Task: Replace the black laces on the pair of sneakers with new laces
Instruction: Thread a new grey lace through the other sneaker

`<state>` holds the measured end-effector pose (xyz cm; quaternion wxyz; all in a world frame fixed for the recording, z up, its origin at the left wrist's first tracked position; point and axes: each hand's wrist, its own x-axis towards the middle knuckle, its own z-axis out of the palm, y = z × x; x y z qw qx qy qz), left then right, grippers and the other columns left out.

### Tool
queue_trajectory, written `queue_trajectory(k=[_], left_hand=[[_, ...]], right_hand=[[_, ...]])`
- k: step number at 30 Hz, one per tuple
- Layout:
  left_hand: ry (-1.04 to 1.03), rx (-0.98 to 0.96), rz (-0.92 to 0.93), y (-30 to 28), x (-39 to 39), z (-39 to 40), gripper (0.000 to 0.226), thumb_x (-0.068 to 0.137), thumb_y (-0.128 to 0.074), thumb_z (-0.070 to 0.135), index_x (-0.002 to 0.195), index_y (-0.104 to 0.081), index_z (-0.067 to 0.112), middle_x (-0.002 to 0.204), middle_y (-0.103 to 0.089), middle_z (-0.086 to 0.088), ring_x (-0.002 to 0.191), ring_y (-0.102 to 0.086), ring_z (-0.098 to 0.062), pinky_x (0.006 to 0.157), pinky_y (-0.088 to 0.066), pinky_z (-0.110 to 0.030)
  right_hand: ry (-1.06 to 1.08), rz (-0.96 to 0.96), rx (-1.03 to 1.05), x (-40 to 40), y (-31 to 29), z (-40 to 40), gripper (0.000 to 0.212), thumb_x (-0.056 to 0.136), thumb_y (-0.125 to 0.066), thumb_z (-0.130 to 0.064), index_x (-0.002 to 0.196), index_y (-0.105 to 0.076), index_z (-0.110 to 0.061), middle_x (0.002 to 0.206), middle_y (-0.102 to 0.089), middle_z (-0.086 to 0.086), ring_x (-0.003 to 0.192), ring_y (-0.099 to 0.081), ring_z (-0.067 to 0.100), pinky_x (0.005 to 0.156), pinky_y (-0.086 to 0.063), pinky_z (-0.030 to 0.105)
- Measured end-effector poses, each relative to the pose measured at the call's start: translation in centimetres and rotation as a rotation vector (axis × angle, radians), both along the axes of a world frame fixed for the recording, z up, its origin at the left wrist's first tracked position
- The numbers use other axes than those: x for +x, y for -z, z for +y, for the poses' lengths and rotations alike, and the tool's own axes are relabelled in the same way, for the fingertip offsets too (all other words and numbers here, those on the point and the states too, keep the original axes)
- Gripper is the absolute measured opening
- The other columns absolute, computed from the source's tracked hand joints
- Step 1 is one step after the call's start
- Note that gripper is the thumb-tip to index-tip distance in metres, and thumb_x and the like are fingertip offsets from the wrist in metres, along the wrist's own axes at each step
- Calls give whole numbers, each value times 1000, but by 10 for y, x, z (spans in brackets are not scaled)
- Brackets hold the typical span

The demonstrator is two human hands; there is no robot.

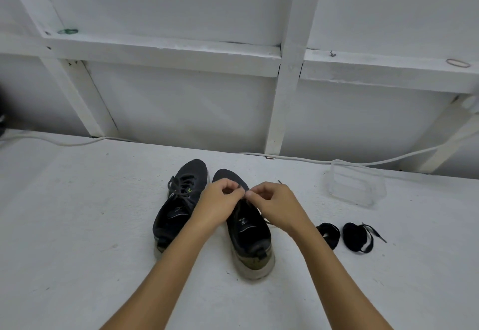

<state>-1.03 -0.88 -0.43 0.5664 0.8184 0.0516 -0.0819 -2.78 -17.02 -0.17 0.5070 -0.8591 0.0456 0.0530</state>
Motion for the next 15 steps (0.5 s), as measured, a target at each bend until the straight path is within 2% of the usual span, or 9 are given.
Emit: queue_trajectory(k=[2, 5, 8, 11, 13, 15], left_hand=[[-19, -71, -3, -7, 6, 4, 10, 89, -70, 31, 90, -71, 21, 87, -72, 5, 80, -62, -8, 75, -45, -23], [57, -83, -20, -17, 11, 9, 18, 92, -66, 34, 87, -74, 18, 85, -72, -1, 73, -58, -5, 72, -45, -25], [157, -49, -53, -22, 16, 9, 16, 92, -66, 38, 88, -73, 24, 77, -68, 13, 73, -59, -2, 75, -46, -25], [258, -14, -86, -24, 20, 8, 14, 92, -67, 40, 89, -74, 29, 86, -74, 11, 88, -68, -10, 88, -51, -31], [291, 8, -103, -25, 21, 8, 14, 93, -66, 38, 89, -76, 29, 89, -74, 7, 93, -69, -15, 91, -51, -35], [312, 12, -99, -27, 21, 9, 17, 96, -62, 38, 92, -76, 30, 91, -75, 7, 96, -68, -13, 93, -51, -34]], right_hand=[[-5, 8, -31, -1, -3, 0, 17, 85, -75, -47, 91, -76, -31, 87, -75, -16, 82, -69, 0, 68, -55, 22], [-80, 77, -32, -2, -3, -1, 12, 87, -77, -39, 94, -78, -30, 90, -76, -15, 84, -69, -2, 68, -50, 10], [-114, 68, 6, -2, -7, -1, 14, 93, -71, -23, 105, -78, -27, 100, -76, -13, 93, -68, -2, 69, -46, 4], [-112, 42, 169, -1, -9, 2, 18, 94, -67, -15, 102, -78, -27, 97, -77, -12, 92, -71, 1, 77, -50, 12], [-115, 73, 246, 0, -11, 4, 13, 91, -71, -17, 99, -77, -25, 94, -78, -8, 92, -73, 7, 81, -53, 19], [-113, 108, 315, 1, -10, 4, 12, 87, -77, -20, 99, -75, -22, 88, -77, -5, 87, -73, 10, 81, -55, 25]])
